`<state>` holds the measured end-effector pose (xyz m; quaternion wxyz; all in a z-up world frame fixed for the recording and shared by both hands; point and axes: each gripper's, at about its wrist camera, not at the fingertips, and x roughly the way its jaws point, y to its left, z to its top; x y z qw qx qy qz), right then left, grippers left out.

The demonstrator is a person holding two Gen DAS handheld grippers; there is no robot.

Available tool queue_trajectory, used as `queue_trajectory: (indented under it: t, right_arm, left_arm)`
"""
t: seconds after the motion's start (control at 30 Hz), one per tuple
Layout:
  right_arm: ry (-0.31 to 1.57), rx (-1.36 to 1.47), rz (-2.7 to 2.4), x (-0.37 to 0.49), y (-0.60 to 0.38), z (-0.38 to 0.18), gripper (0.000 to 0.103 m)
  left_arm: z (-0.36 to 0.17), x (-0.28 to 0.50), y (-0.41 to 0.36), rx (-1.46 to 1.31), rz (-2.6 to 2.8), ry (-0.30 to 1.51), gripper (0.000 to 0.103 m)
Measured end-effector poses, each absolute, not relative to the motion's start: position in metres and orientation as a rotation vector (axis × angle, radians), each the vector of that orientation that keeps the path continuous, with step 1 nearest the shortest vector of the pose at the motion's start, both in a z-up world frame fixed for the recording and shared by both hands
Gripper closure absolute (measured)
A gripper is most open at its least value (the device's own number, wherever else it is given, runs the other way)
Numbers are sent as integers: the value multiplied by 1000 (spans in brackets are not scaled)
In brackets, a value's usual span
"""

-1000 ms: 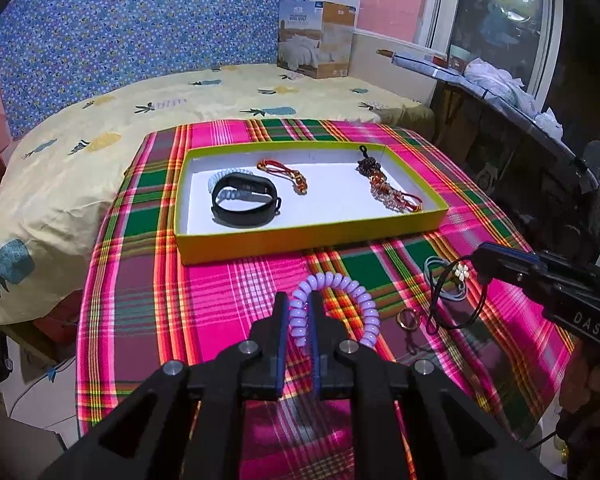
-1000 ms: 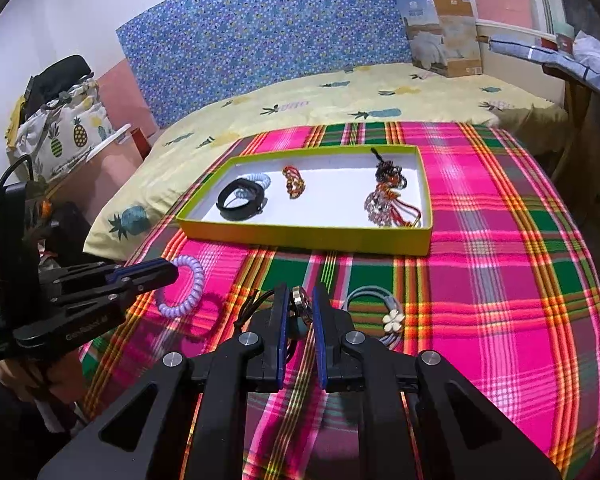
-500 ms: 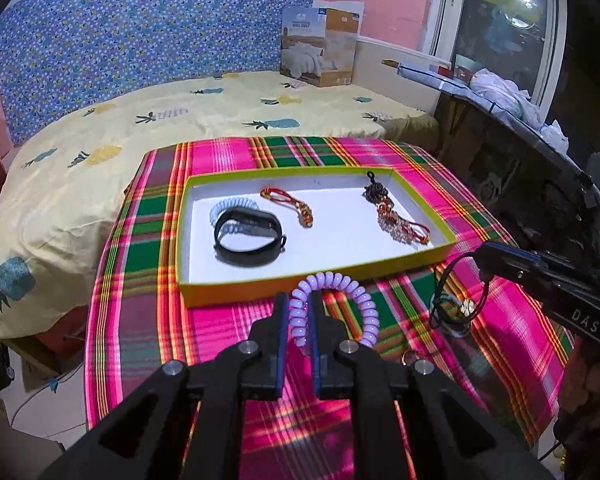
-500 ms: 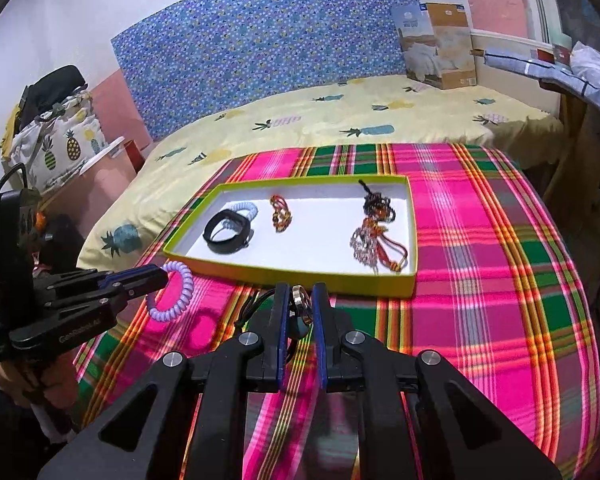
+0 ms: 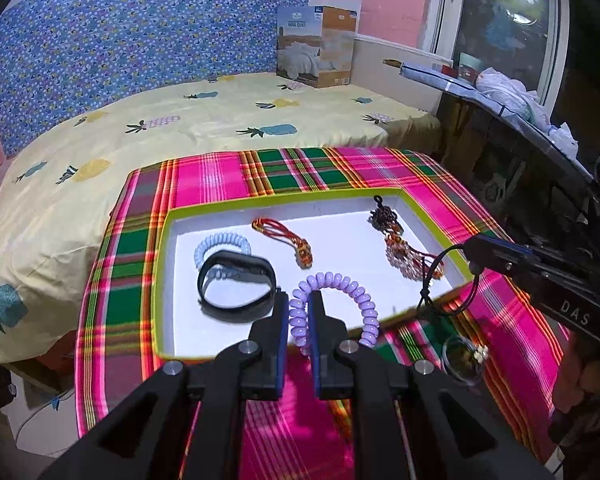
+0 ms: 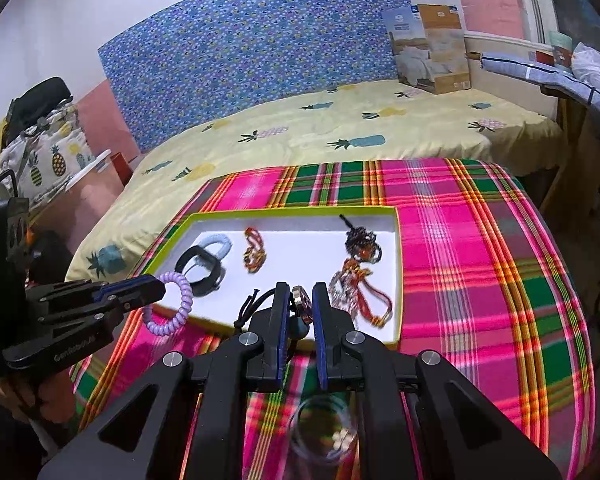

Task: Organize jewelry
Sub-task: 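Carry the coil and black cord into the box and open both tools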

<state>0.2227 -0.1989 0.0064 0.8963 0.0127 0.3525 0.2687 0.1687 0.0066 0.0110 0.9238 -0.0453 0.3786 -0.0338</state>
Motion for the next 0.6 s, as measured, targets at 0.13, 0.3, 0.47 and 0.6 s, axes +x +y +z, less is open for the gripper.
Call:
queue_trajectory:
  t: [0.13, 0.3, 0.47, 0.6]
  right_arm:
    - [740, 22, 538, 237, -199, 0, 92]
    - [758, 39, 518, 251, -205, -10, 92]
    - [780, 45, 507, 261, -207, -21, 92]
    - [804, 35, 514, 264, -205, -29, 92]
  left_arm:
    - [9, 182, 9, -97, -63, 778, 93]
    - [1, 193, 9, -96, -56, 792, 93]
    - [-9, 200, 8, -95, -61, 811, 93]
    - [-17, 204, 6, -94, -68, 829, 93]
